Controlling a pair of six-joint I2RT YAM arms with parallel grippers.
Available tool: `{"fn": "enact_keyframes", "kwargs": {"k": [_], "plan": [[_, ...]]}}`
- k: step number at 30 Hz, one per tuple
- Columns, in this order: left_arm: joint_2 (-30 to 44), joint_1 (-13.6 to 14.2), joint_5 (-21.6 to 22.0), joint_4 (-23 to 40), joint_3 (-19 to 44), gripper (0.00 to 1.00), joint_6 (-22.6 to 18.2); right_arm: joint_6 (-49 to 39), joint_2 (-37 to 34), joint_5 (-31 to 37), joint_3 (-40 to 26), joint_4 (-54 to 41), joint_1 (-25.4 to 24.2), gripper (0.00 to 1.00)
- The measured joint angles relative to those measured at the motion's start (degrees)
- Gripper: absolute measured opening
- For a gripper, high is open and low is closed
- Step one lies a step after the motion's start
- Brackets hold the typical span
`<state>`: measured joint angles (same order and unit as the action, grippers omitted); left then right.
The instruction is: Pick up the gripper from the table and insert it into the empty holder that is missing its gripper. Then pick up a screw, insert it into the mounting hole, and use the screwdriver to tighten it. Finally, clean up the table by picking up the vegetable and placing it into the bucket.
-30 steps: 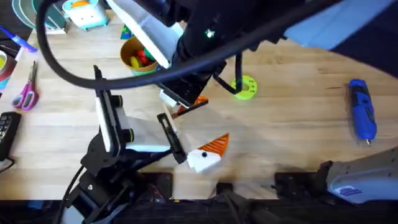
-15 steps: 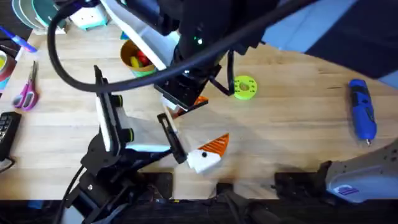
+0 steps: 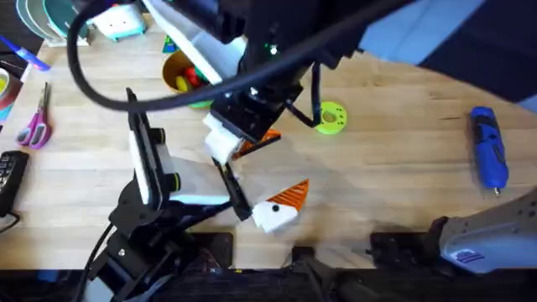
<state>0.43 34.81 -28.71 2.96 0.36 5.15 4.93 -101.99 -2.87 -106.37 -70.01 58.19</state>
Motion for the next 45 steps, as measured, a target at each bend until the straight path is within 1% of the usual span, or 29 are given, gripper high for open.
{"fn": "enact_keyframes", "kwargs": {"k": [1, 2, 3, 7, 15, 18, 20, 22, 28, 30, 33, 34, 37, 39, 40, 41, 42, 45], "plan": [[-0.02, 0.00, -0.02, 0.00, 0.00, 0.993, 0.00, 0.42, 0.14, 0.12, -0.38, -0.43, -0.35, 0.880], [0.00, 0.00, -0.03, 0.00, 0.00, 0.993, -0.02, 0.61, 0.36, 0.09, -0.62, -0.60, -0.72, 0.961], [0.00, 0.00, -0.07, 0.00, 0.00, 0.992, -0.05, 0.84, 0.72, 0.04, -0.73, -0.63, -1.03, 0.984], [0.00, 0.00, -0.07, 0.00, 0.00, 0.993, -0.19, 0.48, 3.83, 0.01, -0.79, -3.16, -2.38, 0.992], [0.00, 0.00, -0.06, 0.00, 0.00, 0.993, -0.20, -5.35, 12.94, -0.01, -1.27, -12.53, -5.94, 0.994], [0.00, 0.00, -0.07, 0.00, 0.00, 0.993, -0.20, -6.89, 15.54, -1.16, -0.62, -13.72, -7.49, 0.993], [0.00, 0.00, -0.06, 0.00, 0.00, 0.993, -0.20, -8.01, 17.58, -2.80, 1.42, -12.80, -8.58, 0.993], [-0.01, 0.00, -0.06, 0.00, 0.00, 0.993, -0.20, -8.67, 20.24, -4.52, 4.91, -11.08, -9.67, 0.994], [0.00, 0.00, -0.04, 0.00, 0.00, 0.992, -0.20, -10.95, 30.97, -11.94, 17.45, -4.49, -12.56, 0.994], [-0.02, 0.00, -0.06, 0.00, 0.00, 0.993, -0.20, -11.46, 35.00, -14.54, 20.22, -3.23, -13.34, 0.994], [0.00, 0.00, -0.06, 0.00, 0.00, 0.992, -0.20, -11.91, 40.07, -16.77, 22.59, -3.20, -14.46, 0.994], [-0.02, 0.00, -0.04, 0.00, 0.00, 0.974, -0.17, -12.07, 41.38, -17.21, 23.03, -3.34, -14.94, 0.994], [0.00, 0.00, -0.02, -0.02, 0.00, 0.668, -0.10, -12.29, 44.73, -18.02, 24.18, -4.01, -16.88, 0.994], [-0.01, 0.00, -0.02, -0.02, 0.00, 0.397, -0.38, -12.31, 46.38, -18.21, 25.29, -4.21, -18.33, 0.994], [0.00, 0.00, -0.02, -0.02, 0.00, 0.224, -0.39, -12.31, 47.09, -18.26, 25.97, -4.29, -19.10, 0.994], [0.00, 0.00, -0.02, -0.02, 0.00, 0.088, -0.40, -12.32, 47.64, -18.28, 26.61, -4.37, -19.82, 0.994], [0.00, 0.00, -0.02, -0.02, 0.00, 0.028, -0.57, -12.32, 48.12, -18.30, 27.37, -4.47, -20.61, 0.994], [-0.01, 0.00, -0.02, -0.02, 0.00, 0.017, -0.61, -12.36, 48.83, -18.45, 29.54, -5.19, -22.98, 0.994]]}}
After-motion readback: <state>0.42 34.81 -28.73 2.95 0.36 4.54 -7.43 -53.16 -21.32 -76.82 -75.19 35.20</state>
